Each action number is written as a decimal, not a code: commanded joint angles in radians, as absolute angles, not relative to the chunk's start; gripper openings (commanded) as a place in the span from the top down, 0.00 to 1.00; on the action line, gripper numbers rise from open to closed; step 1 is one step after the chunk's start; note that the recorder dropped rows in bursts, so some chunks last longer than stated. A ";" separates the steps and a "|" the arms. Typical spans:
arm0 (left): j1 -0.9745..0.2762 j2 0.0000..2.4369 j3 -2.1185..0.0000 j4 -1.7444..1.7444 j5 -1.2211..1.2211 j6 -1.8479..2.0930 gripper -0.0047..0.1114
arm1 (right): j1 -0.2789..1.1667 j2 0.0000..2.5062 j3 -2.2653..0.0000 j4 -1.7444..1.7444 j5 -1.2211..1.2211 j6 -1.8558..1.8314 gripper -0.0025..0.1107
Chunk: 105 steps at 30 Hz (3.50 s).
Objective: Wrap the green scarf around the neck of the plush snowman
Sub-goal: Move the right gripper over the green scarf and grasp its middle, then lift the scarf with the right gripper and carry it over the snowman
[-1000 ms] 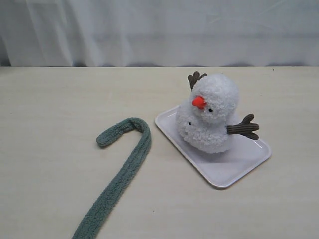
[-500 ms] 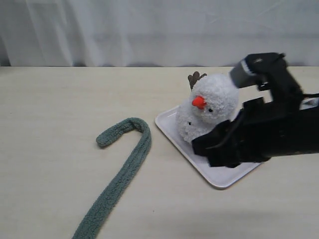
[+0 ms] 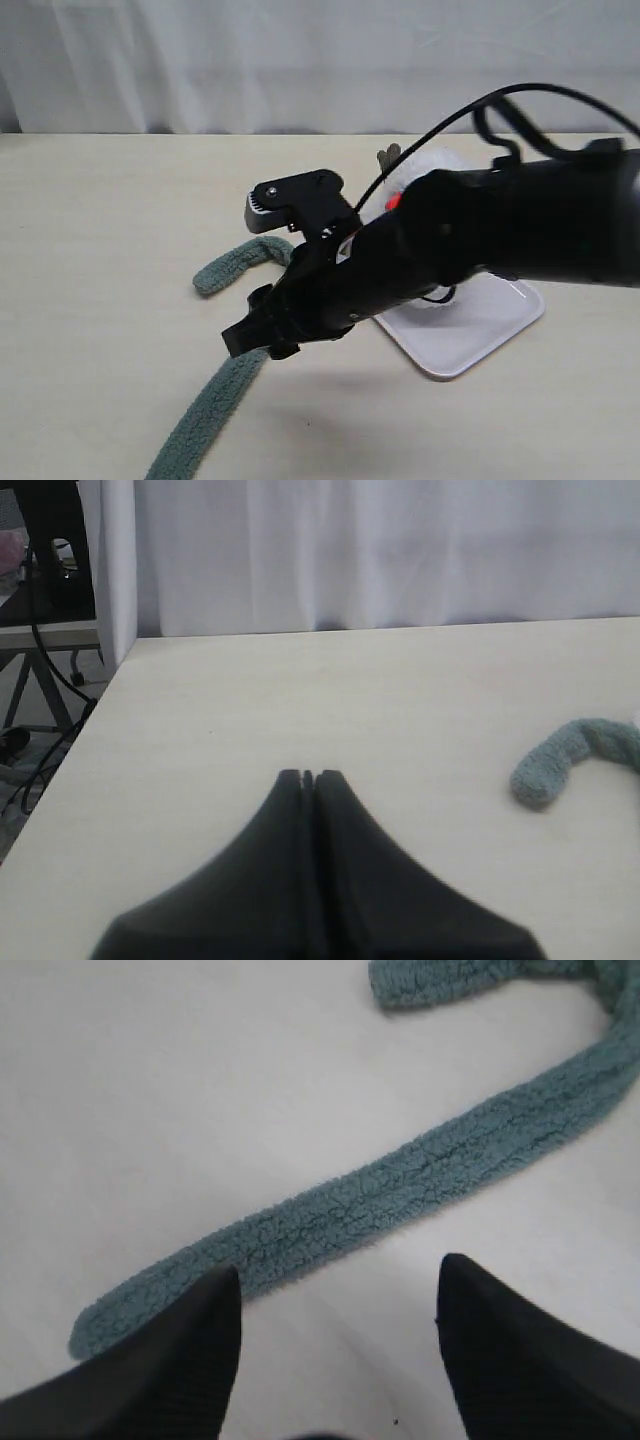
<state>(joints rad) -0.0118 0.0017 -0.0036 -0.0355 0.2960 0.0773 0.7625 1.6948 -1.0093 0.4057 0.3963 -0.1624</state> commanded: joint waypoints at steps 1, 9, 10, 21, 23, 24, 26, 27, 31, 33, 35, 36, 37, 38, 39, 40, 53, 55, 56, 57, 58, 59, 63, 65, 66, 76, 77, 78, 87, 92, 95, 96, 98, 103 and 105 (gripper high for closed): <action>-0.006 0.000 0.000 -0.040 0.285 0.075 0.96 | 0.767 1.830 -1.086 0.396 0.400 -0.084 0.49; -0.006 0.000 0.000 -0.036 0.285 0.075 0.96 | 0.752 1.989 -1.253 0.280 0.406 0.167 0.49; -0.006 0.000 0.000 -0.036 0.285 0.075 0.96 | 0.745 2.001 -1.268 0.259 0.414 0.196 0.49; -0.006 0.000 0.000 -0.038 0.285 0.075 0.96 | 0.734 2.059 -1.297 -0.052 0.472 0.607 0.49; -0.006 0.000 0.000 -0.038 0.285 0.075 0.96 | 0.734 2.062 -1.297 -0.052 0.435 0.629 0.49; -0.006 0.000 0.000 -0.038 0.285 0.075 0.96 | 0.734 2.067 -1.297 -0.052 0.420 0.642 0.49; -0.006 0.000 0.000 -0.038 0.285 0.075 0.96 | 0.734 2.079 -1.297 -0.052 0.393 0.664 0.49; -0.006 0.000 0.000 -0.038 0.285 0.075 0.96 | 0.734 2.088 -1.300 -0.052 0.393 0.672 0.49; -0.006 0.000 0.000 -0.038 0.285 0.075 0.96 | 0.734 2.128 -1.302 -0.052 0.392 0.674 0.49; -0.006 0.000 0.000 -0.038 0.285 0.075 0.96 | 0.734 2.138 -1.302 -0.052 0.387 0.678 0.49; -0.006 0.000 0.000 -0.038 0.285 0.075 0.96 | 0.734 2.139 -1.302 -0.052 0.371 0.677 0.49; -0.006 0.000 0.000 -0.038 0.285 0.075 0.96 | 0.734 2.139 -1.302 -0.052 0.366 0.677 0.49; -0.006 0.000 0.000 -0.039 0.285 0.075 0.96 | 0.734 2.139 -1.302 -0.052 0.364 0.674 0.50; -0.006 0.000 0.000 -0.039 0.285 0.075 0.96 | 0.734 2.139 -1.302 -0.052 0.364 0.668 0.53; -0.006 0.000 0.000 -0.039 0.285 0.075 0.96 | 0.734 2.139 -1.302 -0.052 0.364 0.657 0.57; -0.006 0.000 0.000 -0.039 0.285 0.075 0.96 | 0.734 2.139 -1.302 -0.052 0.367 0.641 0.61; -0.006 0.000 0.000 -0.039 0.285 0.075 0.96 | 0.745 2.022 -1.302 -0.085 0.401 0.408 0.94; -0.006 0.000 0.000 -0.039 0.285 0.075 0.96 | 0.761 1.976 -1.302 -0.101 0.429 0.347 0.94; -0.006 0.000 0.000 -0.039 0.285 0.075 0.96 | 0.773 1.949 -1.302 -0.127 0.452 0.317 0.94; -0.006 0.000 0.000 -0.039 0.285 0.075 0.96 | 0.789 1.923 -1.302 -0.163 0.478 0.291 0.94; -0.006 0.000 0.000 -0.039 0.285 0.075 0.96 | 0.803 1.902 -1.302 -0.198 0.503 0.283 0.94; -0.006 0.000 0.000 -0.039 0.285 0.075 0.96 | 0.819 1.876 -1.302 -0.252 0.535 0.280 0.94; -0.006 0.000 0.000 -0.039 0.285 0.075 0.96 | 0.878 1.780 -1.302 -0.474 0.698 0.283 0.94; -0.006 0.000 0.000 -0.039 0.285 0.075 0.96 | 0.903 1.745 -1.313 -0.551 0.792 0.283 0.94; -0.006 0.000 0.000 -0.039 0.285 0.075 0.96 | 0.913 1.730 -1.325 -0.587 0.850 0.283 0.94; -0.006 0.000 0.000 -0.037 0.285 0.075 0.96 | 0.968 1.670 -1.419 -0.830 1.151 0.390 0.94; -0.006 0.000 0.000 -0.037 0.285 0.075 0.96 | 0.968 1.665 -1.419 -0.849 1.151 0.434 0.94; -0.006 0.000 0.000 -0.037 0.285 0.075 0.96 | 0.968 1.662 -1.419 -0.886 1.153 0.503 0.94; -0.006 0.000 0.000 -0.037 0.285 0.075 0.96 | 0.889 1.660 -1.417 -0.998 1.152 0.758 0.94; -0.006 0.000 0.000 -0.037 0.285 0.075 0.96 | 0.781 1.664 -1.417 -0.965 1.085 0.763 0.94; -0.006 0.000 0.000 -0.039 0.285 0.075 0.96 | 0.733 1.684 -1.417 -0.933 1.024 0.708 0.94; -0.006 0.000 0.000 -0.039 0.285 0.075 0.96 | 0.726 1.696 -1.417 -0.929 1.013 0.694 0.94; -0.006 0.000 0.000 -0.039 0.285 0.075 0.96 | 0.722 1.719 -1.417 -0.929 0.972 0.691 0.94; -0.006 0.000 0.000 -0.039 0.285 0.075 0.96 | 0.724 1.721 -1.419 -0.860 0.806 0.627 0.94; -0.006 0.000 0.000 -0.039 0.285 0.075 0.96 | 0.724 1.706 -1.419 -0.860 0.865 0.585 0.94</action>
<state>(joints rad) -0.0118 0.0017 -0.0036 -0.0355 0.2960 0.0773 0.7268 1.7251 -1.4123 -0.8620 0.8288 0.6238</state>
